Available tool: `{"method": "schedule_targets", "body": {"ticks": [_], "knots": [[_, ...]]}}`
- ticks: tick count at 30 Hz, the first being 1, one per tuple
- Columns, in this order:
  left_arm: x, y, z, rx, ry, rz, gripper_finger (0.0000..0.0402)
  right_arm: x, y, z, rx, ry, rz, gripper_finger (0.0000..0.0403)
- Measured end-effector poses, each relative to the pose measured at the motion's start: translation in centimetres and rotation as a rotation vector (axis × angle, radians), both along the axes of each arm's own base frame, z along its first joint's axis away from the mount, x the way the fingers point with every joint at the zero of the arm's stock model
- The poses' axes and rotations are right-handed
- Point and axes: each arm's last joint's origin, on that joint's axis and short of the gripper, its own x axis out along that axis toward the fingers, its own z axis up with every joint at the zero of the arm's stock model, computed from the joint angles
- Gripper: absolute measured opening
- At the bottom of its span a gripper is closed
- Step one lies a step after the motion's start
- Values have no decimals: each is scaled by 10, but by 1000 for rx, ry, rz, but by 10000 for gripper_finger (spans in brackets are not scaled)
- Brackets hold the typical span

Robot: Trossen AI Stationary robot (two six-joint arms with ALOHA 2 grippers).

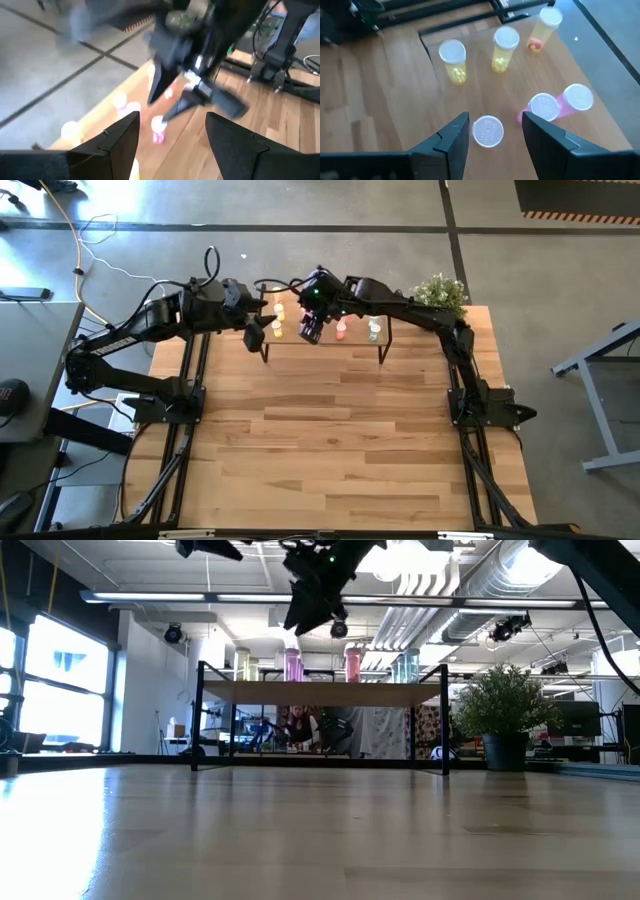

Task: Pick and place medicine bottles onto shelf by color
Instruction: Return to Home Position

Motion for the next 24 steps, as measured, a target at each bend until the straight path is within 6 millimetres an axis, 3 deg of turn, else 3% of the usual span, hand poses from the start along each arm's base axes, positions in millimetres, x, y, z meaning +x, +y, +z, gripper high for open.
{"method": "schedule_targets", "body": {"ticks": [8,24], "knots": [[-14,-15,-39,-55,-13,-25,216,-12,6,42,47,-85,-7,173],[-54,-57,-129,-11,-257,-269,216,-55,19,97,30,-228,-33,173]]}}
